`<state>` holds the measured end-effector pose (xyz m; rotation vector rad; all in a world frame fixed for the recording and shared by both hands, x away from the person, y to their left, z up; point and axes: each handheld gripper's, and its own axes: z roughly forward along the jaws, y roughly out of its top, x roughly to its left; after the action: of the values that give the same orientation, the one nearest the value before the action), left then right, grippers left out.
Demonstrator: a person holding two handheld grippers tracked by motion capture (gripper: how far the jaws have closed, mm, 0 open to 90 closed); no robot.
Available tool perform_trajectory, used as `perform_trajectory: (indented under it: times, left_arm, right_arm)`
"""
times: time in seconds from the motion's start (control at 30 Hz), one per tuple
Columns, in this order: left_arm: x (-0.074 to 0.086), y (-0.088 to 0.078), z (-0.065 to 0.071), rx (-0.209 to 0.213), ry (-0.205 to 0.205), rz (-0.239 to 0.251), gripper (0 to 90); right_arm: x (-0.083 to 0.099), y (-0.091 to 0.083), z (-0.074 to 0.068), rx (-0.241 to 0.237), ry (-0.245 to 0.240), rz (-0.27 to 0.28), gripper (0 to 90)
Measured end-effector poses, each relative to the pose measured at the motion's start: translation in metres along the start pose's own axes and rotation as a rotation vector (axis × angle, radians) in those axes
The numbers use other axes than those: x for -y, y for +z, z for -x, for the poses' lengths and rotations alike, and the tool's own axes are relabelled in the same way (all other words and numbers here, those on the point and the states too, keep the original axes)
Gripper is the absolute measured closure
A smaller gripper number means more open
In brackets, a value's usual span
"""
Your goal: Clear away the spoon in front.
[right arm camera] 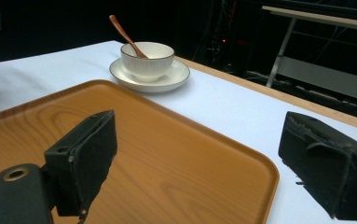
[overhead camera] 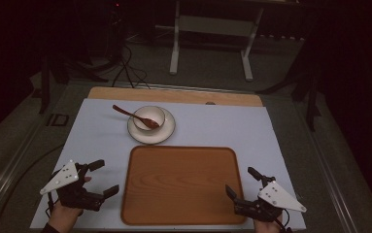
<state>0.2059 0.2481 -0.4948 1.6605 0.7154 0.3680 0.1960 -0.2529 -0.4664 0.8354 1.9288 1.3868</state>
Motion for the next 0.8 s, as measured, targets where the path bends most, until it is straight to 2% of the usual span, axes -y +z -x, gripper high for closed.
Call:
perform_trajectory:
  times: [0.17,0.27,0.3,0.4,0.43,0.47,0.5,0.53,0.57,0.6,0.63,0.67,0.7,0.73,0.8]
  left_arm:
    - [0.0,0.002,0.001,0.017,-0.012,-0.019,0.0]
    - [0.001,0.003,0.001,0.01,-0.006,-0.029,0.0]
    - [0.001,0.004,-0.001,0.013,-0.016,-0.035,0.0]
    - [0.001,0.006,-0.001,0.047,-0.03,-0.041,0.0]
    - [0.001,0.006,-0.001,0.047,-0.03,-0.041,0.0]
    - [-0.001,0.007,0.001,0.082,-0.035,-0.034,0.0]
    - [-0.001,0.007,0.001,0.082,-0.035,-0.034,0.0]
    - [-0.003,0.008,0.005,0.11,-0.033,-0.03,0.0]
    - [-0.004,0.009,0.007,0.117,-0.027,-0.035,0.0]
    - [-0.008,0.012,0.013,0.126,-0.008,-0.081,0.0]
    - [-0.008,0.012,0.013,0.126,-0.008,-0.081,0.0]
    - [-0.01,0.015,0.019,0.155,0.005,-0.132,0.0]
    - [-0.011,0.017,0.021,0.181,0.008,-0.147,0.0]
    - [-0.011,0.017,0.021,0.181,0.008,-0.147,0.0]
    - [-0.014,0.02,0.025,0.215,0.021,-0.167,0.0]
  right_arm:
    - [-0.001,0.0,-0.001,-0.002,-0.006,-0.001,11.3]
    - [-0.001,0.0,-0.001,-0.001,-0.004,0.0,11.3]
    - [-0.001,0.0,-0.002,-0.001,-0.003,0.0,11.3]
    - [-0.001,0.0,-0.002,-0.004,-0.004,0.0,11.3]
    - [-0.001,0.0,-0.002,-0.005,-0.003,0.002,11.3]
    - [-0.001,0.0,-0.002,-0.004,-0.005,0.001,11.3]
    - [-0.001,0.0,-0.002,-0.004,-0.005,0.001,11.3]
    - [-0.002,-0.001,-0.002,-0.003,-0.006,0.001,11.3]
    - [-0.002,0.0,-0.003,-0.006,-0.003,0.001,11.3]
    - [-0.002,0.0,-0.003,-0.006,-0.005,-0.002,11.3]
    - [-0.002,0.0,-0.003,-0.006,-0.005,-0.002,11.3]
    - [-0.002,0.0,-0.003,-0.008,-0.002,-0.002,11.3]
    - [-0.002,0.0,-0.003,-0.008,-0.002,-0.002,11.3]
    - [-0.002,0.001,-0.004,-0.008,-0.002,0.0,11.3]
    - [-0.002,0.0,-0.004,-0.007,-0.001,0.0,11.3]
